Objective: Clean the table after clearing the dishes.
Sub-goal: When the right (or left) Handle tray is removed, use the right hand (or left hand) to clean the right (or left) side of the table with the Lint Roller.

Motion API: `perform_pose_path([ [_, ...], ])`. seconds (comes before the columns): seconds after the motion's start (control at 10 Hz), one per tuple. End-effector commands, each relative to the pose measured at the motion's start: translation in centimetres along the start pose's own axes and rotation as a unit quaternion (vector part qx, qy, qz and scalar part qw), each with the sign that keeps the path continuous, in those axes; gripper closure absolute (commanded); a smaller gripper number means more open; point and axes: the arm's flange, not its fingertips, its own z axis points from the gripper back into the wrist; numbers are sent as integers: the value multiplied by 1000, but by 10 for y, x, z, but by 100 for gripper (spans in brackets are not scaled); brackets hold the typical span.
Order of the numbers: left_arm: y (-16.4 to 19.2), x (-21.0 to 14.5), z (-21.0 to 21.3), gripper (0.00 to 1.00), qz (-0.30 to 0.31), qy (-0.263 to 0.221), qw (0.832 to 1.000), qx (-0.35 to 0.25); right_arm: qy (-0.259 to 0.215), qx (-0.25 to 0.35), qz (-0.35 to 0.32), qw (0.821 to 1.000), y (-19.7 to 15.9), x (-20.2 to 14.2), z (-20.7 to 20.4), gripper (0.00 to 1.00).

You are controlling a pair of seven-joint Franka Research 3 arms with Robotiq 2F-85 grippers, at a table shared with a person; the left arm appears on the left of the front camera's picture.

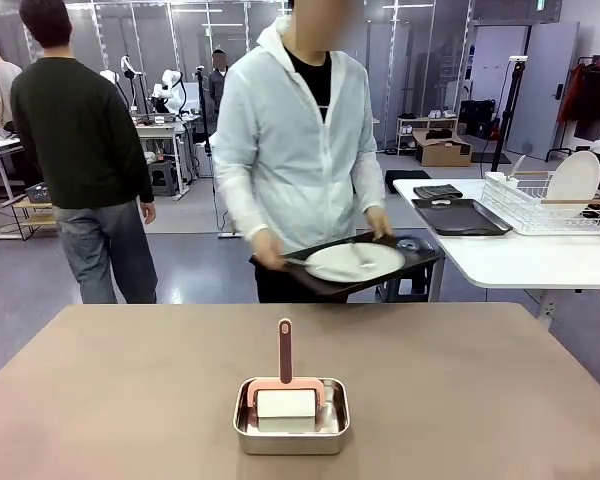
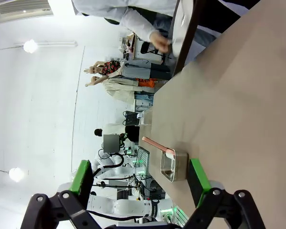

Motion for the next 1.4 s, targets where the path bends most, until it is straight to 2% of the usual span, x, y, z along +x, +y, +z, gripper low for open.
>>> perform_pose_path([
  [0.0, 0, 0, 0, 0, 0, 0, 1000, 0, 3, 3, 3, 1000, 3, 0, 0, 0],
  [0.1, -27, 5, -10, 0, -68, 6, 996, 57, 3, 3, 3, 1000, 3, 0, 0, 0],
  [0.3, -79, 9, -38, 0, -162, 41, 980, 104, 3, 3, 3, 1000, 3, 0, 0, 0],
  [0.4, -107, 6, -67, 0, -221, 92, 960, 148, 3, 3, 3, 1000, 3, 0, 0, 0],
  [0.5, -142, -3, -109, 0, -290, 141, 927, 193, 3, 3, 3, 1000, 3, 0, 0, 0],
  [0.7, -186, -30, -189, 0, -400, 222, 854, 247, 3, 3, 3, 1000, 3, 0, 0, 0],
  [0.8, -196, -48, -228, 0, -450, 243, 812, 282, 3, 3, 3, 1000, 3, 0, 0, 0],
  [0.9, -201, -67, -261, 0, -496, 267, 776, 282, 3, 3, 3, 1000, 3, 0, 0, 0],
  [1.0, -198, -82, -292, 0, -517, 282, 754, 290, 3, 3, 3, 1000, 3, 0, 0, 0],
  [1.1, -193, -88, -313, 0, -522, 297, 743, 295, 3, 3, 3, 1000, 3, 0, 0, 0],
  [1.2, -191, -89, -323, 0, -521, 298, 747, 285, 3, 3, 3, 1000, 3, 0, 0, 0],
  [1.3, -193, -83, -318, 0, -502, 295, 770, 261, 3, 3, 3, 1000, 3, 0, 0, 0],
])
